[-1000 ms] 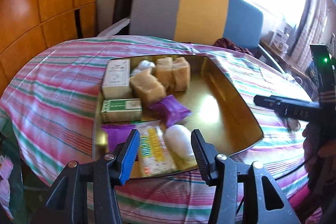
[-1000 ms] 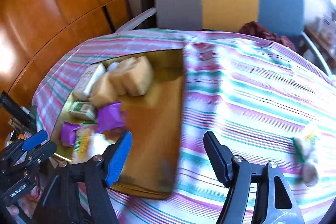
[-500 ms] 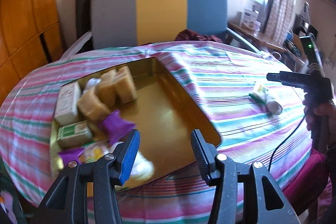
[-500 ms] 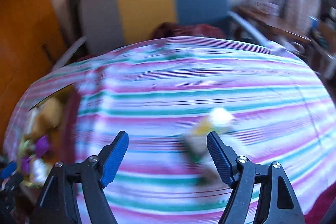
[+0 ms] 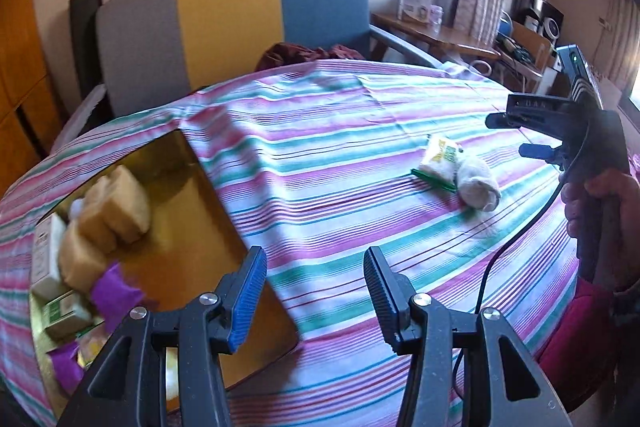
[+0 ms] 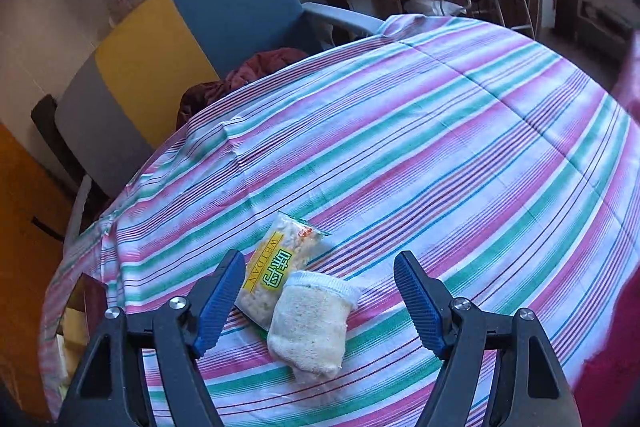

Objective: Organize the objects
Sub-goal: 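Move both grippers back toward the snack bag and knit pouch, then grasp the WEIDAN snack bag with the left gripper while the right gripper approaches the knit pouch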

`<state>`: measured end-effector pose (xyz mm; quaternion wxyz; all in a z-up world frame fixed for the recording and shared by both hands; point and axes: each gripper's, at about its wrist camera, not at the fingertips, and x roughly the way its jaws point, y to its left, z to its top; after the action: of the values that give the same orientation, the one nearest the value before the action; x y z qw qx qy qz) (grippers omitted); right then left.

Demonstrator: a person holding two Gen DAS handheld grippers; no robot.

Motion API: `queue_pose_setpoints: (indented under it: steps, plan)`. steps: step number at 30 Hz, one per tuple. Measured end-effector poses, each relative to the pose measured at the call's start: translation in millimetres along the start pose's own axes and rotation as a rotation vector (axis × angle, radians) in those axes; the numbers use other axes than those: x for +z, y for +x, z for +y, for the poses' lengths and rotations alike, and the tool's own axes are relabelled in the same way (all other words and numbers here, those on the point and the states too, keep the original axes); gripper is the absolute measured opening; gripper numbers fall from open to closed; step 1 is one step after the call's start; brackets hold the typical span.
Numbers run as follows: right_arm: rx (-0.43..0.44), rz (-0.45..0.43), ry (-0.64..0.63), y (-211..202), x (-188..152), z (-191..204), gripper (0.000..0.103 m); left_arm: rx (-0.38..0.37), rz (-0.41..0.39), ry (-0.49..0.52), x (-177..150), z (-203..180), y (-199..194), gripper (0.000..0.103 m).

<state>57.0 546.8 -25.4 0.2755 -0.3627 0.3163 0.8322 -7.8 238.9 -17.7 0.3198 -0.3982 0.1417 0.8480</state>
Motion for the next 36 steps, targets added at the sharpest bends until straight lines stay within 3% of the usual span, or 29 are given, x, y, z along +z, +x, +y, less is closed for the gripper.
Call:
queue_pose_setpoints:
  steps: [11,24,26,33,36]
  plan:
    - [0.019,0.053,0.094,7.7,-2.1,-16.1,0.079,-0.046,0.049,0.045,18.0,-30.0,39.0,0.051]
    - [0.058,0.068,0.223,7.3,0.1,-39.7,0.079,-0.202,0.108,0.098,66.8,-79.7,93.8,0.054]
    - [0.067,0.071,0.231,7.7,0.1,-40.3,0.079,-0.197,0.112,0.109,76.6,-88.9,108.3,0.054]
    - [0.094,0.093,0.25,12.5,-0.9,-41.2,0.079,-0.178,0.146,0.312,94.1,-131.9,158.4,0.054]
    - [0.101,0.103,0.258,14.8,-0.9,-43.2,0.079,-0.234,0.177,0.332,96.7,-143.7,175.7,0.054]
